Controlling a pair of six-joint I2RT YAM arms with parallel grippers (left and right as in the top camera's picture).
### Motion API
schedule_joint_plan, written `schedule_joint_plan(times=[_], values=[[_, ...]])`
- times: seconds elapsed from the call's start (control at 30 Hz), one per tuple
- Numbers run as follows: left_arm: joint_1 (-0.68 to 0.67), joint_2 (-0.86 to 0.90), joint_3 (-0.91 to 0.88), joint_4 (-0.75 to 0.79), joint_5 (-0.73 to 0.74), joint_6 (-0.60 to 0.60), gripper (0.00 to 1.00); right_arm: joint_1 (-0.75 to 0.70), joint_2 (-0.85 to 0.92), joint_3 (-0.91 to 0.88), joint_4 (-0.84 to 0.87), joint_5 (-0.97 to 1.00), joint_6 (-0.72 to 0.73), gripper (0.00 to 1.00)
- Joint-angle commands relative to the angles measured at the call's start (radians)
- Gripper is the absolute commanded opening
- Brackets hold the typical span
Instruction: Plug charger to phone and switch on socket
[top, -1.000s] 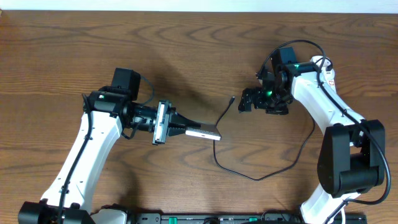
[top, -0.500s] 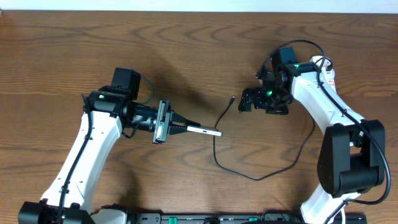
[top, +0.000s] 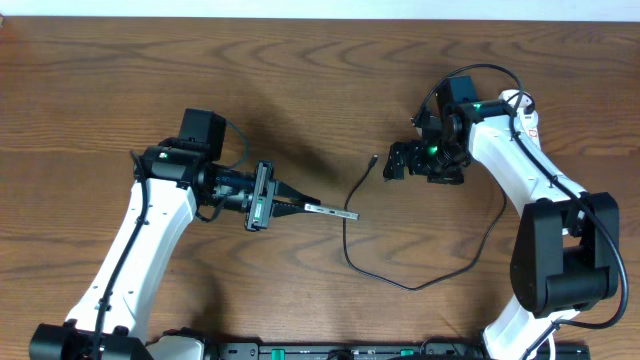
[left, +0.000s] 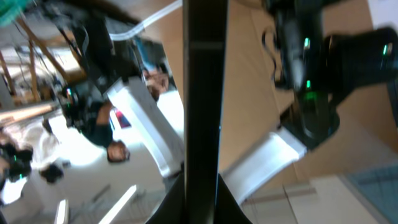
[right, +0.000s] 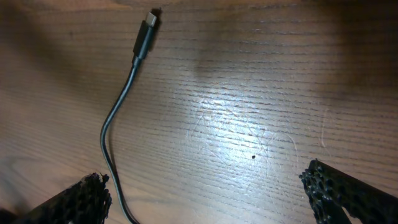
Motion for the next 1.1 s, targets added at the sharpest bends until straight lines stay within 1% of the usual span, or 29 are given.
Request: schedule_joint_plan(times=[0.0,0.07,0.1,0.17,0.23,0.3,0.33,0.4,0.43,0.47,0.6,0.67,0.8,0.83,0.87,0.9,0.93,0.97,1.03,1.07], values=[[-0.001,-0.015,0.032,0.047,-0.183,0.027,0.07,0.005,-0.005,0.002,0.0,0.009,-0.011,0.99],[-0.001,-0.015,0.032,0.114,-0.291,0.114,0.07,0.005,-0.005,0.002,0.0,0.009,-0.011,0.99],[-0.001,-0.015,0.032,0.135,-0.367,0.182,0.07,0.005,-0.005,0.002,-0.001,0.009,-0.011,0.99],[-0.001,-0.015,0.032,0.15,-0.495,0.248,0.07,0.005,-0.005,0.002,0.0,0.009,-0.011,0.99],[-0.001,-0.015,0.032,0.156,-0.645,0.278,0.07,0.005,-0.005,0.002,-0.001,0.009,-0.011,0.99],[-0.001,-0.015,0.032,0.162,-0.735,0.278,0.07,0.005,-0.005,0.002,-0.001,0.009,-0.011,0.99],[-0.001,-0.015,0.032,0.18,-0.747,0.29,0.07,0.005,-0.005,0.002,-0.001,0.009,-0.011,0.99],[-0.001,-0.015,0.032,0.253,-0.722,0.388,0.07,0.005,-0.005,0.002,-0.001,0.009,-0.011,0.99],[0.0,-0.015,0.032,0.314,-0.669,0.481,0.07,0.005,-0.005,0.002,-0.001,0.009,-0.011,0.99],[0.005,-0.015,0.032,0.349,-0.627,0.519,0.07,0.005,-0.005,0.002,0.002,0.008,-0.01,0.99],[0.067,-0.015,0.032,0.461,-0.42,0.617,0.07,0.005,-0.005,0.002,0.093,0.008,0.001,0.99],[0.112,-0.015,0.032,0.479,-0.362,0.649,0.07,0.005,-0.005,0.002,0.113,-0.011,0.019,0.99],[0.198,-0.015,0.032,0.509,-0.234,0.751,0.07,0.005,-0.005,0.002,0.142,-0.174,0.068,0.98],[0.211,-0.015,0.032,0.51,-0.219,0.766,0.07,0.007,-0.005,0.002,0.158,-0.223,0.068,0.87],[0.229,-0.015,0.032,0.509,-0.207,0.786,0.07,0.011,-0.005,0.002,0.174,-0.262,0.068,0.59],[0.247,-0.015,0.032,0.509,-0.204,0.8,0.07,0.026,-0.005,0.002,0.188,-0.261,0.081,0.35],[0.26,-0.015,0.032,0.509,-0.206,0.809,0.07,0.043,-0.005,0.002,0.191,-0.224,0.118,0.26],[0.273,-0.014,0.032,0.509,-0.206,0.818,0.07,0.063,-0.005,0.002,0.188,-0.165,0.161,0.2],[0.29,-0.01,0.032,0.509,-0.207,0.838,0.07,0.126,-0.005,0.002,0.179,-0.015,0.223,0.21],[0.294,-0.005,0.032,0.508,-0.208,0.845,0.07,0.165,-0.005,0.002,0.179,0.056,0.25,0.23]])
